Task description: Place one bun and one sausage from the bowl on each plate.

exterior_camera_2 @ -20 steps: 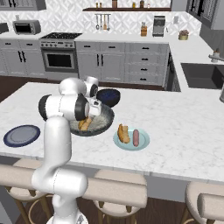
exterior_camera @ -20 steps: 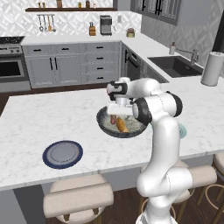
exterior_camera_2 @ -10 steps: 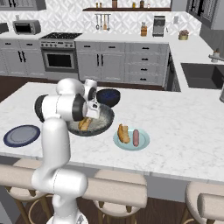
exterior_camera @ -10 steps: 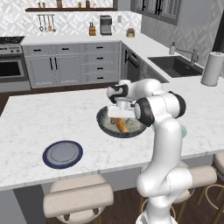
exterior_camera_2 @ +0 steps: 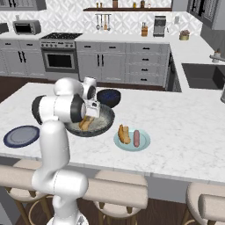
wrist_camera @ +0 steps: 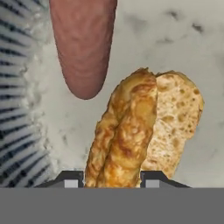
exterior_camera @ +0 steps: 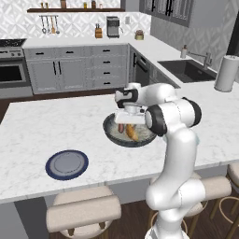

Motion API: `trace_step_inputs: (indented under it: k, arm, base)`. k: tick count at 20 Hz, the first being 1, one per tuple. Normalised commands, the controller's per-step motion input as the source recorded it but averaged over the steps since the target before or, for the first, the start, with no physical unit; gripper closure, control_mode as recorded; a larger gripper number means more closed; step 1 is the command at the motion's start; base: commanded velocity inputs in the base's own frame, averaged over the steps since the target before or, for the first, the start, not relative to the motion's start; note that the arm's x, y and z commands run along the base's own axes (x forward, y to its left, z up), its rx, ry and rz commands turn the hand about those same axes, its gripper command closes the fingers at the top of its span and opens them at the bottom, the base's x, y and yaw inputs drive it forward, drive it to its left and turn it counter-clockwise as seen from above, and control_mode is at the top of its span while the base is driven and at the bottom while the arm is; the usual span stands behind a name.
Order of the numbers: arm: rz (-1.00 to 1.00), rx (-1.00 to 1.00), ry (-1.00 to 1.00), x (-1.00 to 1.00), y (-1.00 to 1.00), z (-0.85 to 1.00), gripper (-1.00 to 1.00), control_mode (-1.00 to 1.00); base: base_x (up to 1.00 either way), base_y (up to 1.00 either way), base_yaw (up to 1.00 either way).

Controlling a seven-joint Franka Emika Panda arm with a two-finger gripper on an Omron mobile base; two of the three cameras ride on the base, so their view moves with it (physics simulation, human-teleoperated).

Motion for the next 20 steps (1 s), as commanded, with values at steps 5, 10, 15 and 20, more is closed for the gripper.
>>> trace_step_inputs:
  k: [5,10,15,20]
  arm:
    - [0.0,-0.02,0.0,-0.49,0.4,0.94,1.0,-1.0]
    - [0.02,-0.12,0.0,-0.99,1.0,0.27,1.0,-1.0]
    - [0.04,-0.03,0.0,-0.81,0.99,0.41,1.0,-1.0]
    - [0.06,-0.04,0.01,-0.11,1.0,0.06,1.0,-1.0]
  base:
    - [0.0,0.0,0.0]
    - [0.0,0.0,0.0]
    - [0.0,0.0,0.0]
    - [0.0,0.0,0.0]
